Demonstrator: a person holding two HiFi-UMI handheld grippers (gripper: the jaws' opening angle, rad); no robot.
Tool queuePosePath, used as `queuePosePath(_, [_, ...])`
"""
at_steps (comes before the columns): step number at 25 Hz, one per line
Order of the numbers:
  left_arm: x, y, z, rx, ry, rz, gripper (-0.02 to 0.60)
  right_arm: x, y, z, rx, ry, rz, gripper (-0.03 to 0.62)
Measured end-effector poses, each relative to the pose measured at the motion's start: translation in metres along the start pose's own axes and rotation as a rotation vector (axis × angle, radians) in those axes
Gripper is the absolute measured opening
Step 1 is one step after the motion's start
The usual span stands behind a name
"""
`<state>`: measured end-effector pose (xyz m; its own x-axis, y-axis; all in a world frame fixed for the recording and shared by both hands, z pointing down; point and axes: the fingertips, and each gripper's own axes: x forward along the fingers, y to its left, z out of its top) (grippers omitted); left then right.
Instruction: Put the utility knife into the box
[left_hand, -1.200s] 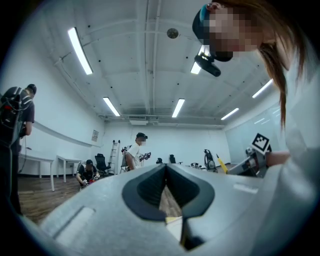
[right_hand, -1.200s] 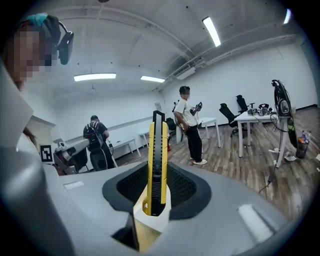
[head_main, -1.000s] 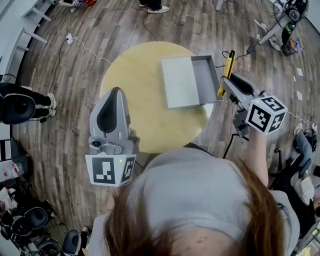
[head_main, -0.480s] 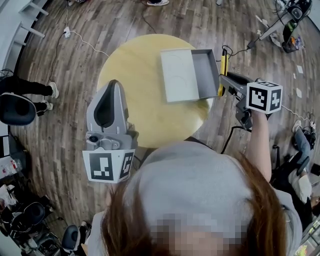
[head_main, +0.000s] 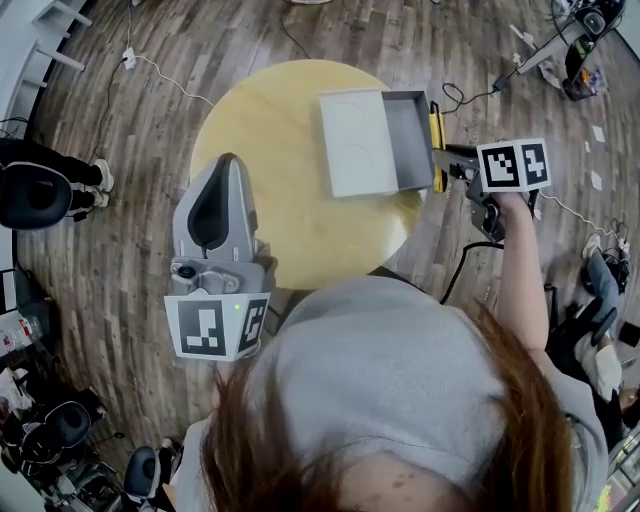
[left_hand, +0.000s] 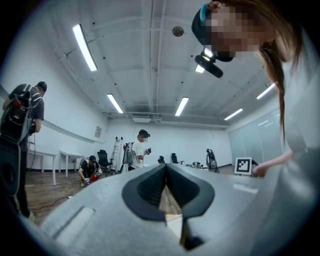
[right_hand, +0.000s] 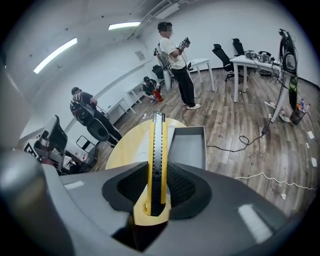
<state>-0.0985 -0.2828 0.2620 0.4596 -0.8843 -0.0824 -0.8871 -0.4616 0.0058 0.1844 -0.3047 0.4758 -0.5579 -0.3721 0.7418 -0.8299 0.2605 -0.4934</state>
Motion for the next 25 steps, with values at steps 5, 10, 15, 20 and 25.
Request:
queuePosePath(5, [-0.005, 0.01, 0.002, 0.007, -0.006, 0.042, -0.006, 0.013, -0.012, -0.01, -0.004, 0.079, -0.025, 0.121])
queuePosePath(10, [-0.008, 0.013, 0.0, 0.004, -0.003, 0.053, -0.006, 0.025, -0.017, -0.013, 0.02, 0.116, -0.017, 0.121])
queuePosePath(15, [-0.01, 0.014, -0.002, 0.003, 0.001, 0.063, -0.006, 0.039, -0.031, -0.016, 0.019, 0.158, -0.05, 0.121])
queuePosePath(20, [-0.012, 0.016, -0.002, 0.009, 0.009, 0.072, -0.006, 0.054, -0.041, -0.021, 0.023, 0.2, -0.069, 0.121])
queuePosePath(25, [-0.011, 0.017, -0.003, 0.024, 0.018, 0.07, -0.006, 0.07, -0.047, -0.018, 0.034, 0.214, -0.069, 0.121])
